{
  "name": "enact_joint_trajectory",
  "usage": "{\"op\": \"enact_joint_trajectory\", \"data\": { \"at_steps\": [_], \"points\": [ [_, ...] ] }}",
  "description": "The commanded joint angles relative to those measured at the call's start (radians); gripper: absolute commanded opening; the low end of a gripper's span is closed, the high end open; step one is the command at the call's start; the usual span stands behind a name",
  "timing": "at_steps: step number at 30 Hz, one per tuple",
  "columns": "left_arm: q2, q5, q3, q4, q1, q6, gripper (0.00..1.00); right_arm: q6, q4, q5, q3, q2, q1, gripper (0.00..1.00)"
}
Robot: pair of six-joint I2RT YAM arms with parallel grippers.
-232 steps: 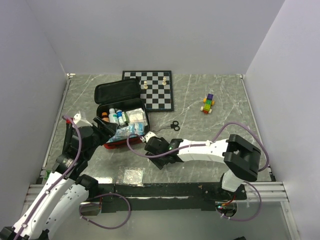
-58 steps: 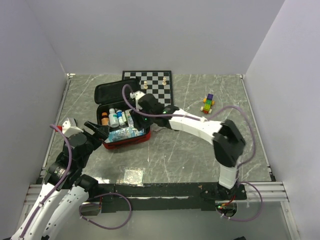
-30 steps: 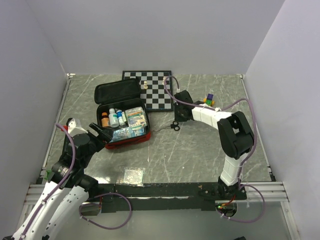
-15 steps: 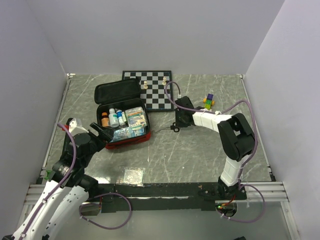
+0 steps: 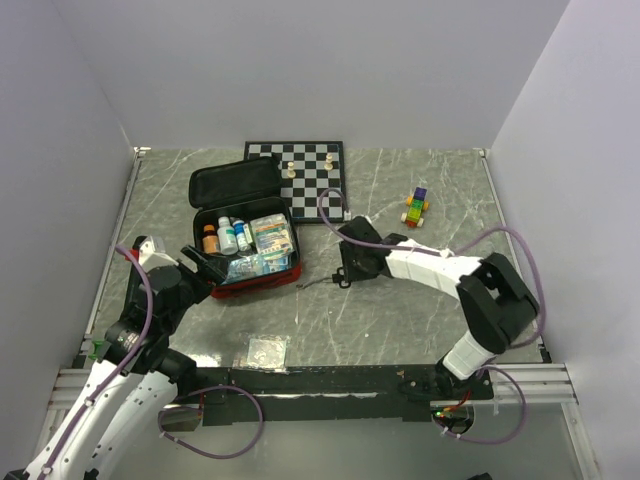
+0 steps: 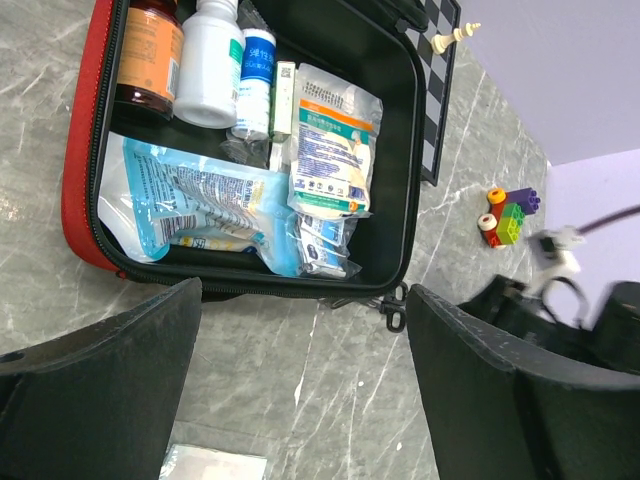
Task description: Organize the medicine kit
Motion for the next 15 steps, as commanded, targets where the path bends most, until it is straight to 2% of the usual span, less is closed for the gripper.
{"op": "enact_joint_trajectory", "data": {
  "at_steps": [1,3,6,10,15],
  "points": [
    [0.012,0.021,-0.012,0.045,-0.001,-0.009,0.87,-0.130,0.027,0.029,0.009,-0.129,0.014,0.48],
    [0.011,0.026,-0.015,0.044,-0.001,-0.012,0.87,-0.235,0.080,-0.027,-0.001,-0.142,0.043,0.60],
    [0.009,0.027,-0.013,0.042,-0.001,-0.014,0.86,-0.337,0.117,-0.099,0.013,-0.105,0.072,0.70],
    [0.005,0.030,-0.009,0.033,-0.001,-0.014,0.86,-0.392,0.143,-0.137,0.025,-0.048,0.092,0.76],
    [0.006,0.038,-0.013,0.042,-0.001,-0.012,0.86,-0.429,0.130,-0.059,0.079,0.032,0.138,0.77]
  ]
}}
